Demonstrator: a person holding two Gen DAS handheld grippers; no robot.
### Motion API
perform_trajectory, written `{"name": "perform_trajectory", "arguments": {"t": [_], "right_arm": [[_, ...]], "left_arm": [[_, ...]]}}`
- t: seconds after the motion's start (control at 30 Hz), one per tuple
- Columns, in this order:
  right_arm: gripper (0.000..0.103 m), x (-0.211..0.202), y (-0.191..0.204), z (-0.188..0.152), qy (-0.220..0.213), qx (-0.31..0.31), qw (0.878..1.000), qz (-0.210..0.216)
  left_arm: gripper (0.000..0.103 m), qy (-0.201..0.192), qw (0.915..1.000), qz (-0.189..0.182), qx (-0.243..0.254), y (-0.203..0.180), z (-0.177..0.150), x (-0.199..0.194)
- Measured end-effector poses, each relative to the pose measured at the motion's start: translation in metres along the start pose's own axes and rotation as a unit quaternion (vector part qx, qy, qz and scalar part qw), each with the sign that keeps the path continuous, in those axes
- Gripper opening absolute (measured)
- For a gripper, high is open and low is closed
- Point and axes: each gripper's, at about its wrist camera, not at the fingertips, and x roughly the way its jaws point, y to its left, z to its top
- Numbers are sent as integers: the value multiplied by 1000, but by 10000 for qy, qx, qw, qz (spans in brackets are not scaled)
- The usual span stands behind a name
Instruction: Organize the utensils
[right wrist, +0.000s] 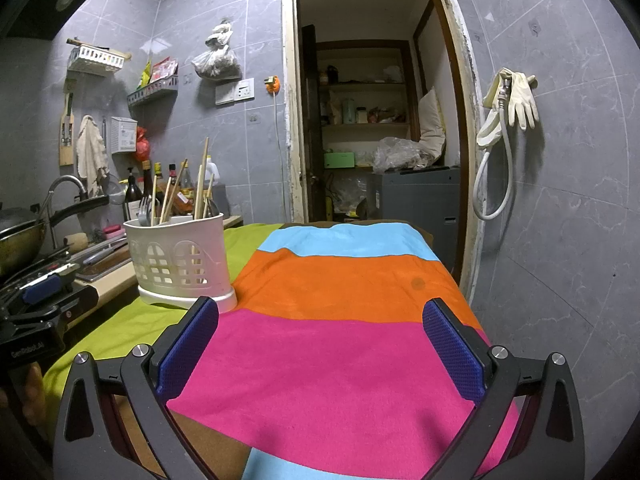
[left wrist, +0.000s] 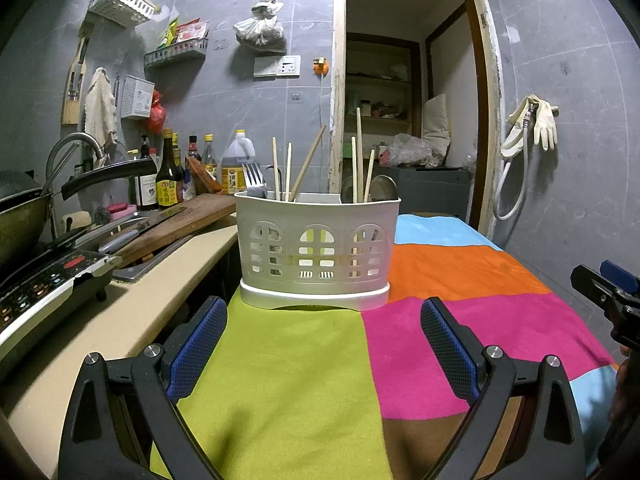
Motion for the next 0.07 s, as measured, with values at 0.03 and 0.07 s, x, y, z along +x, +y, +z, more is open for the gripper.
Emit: {"name": "perform_trajectory", "arguments": {"t": [0.03,0.07], "right_arm": [[103,0,0,0,-1,-1,10000,0],[103,0,1,0,5,2,10000,-1]], "left_arm": [[95,4,10000,-1,1,0,0,0],[95,8,10000,-5,2,0,0,0]]}}
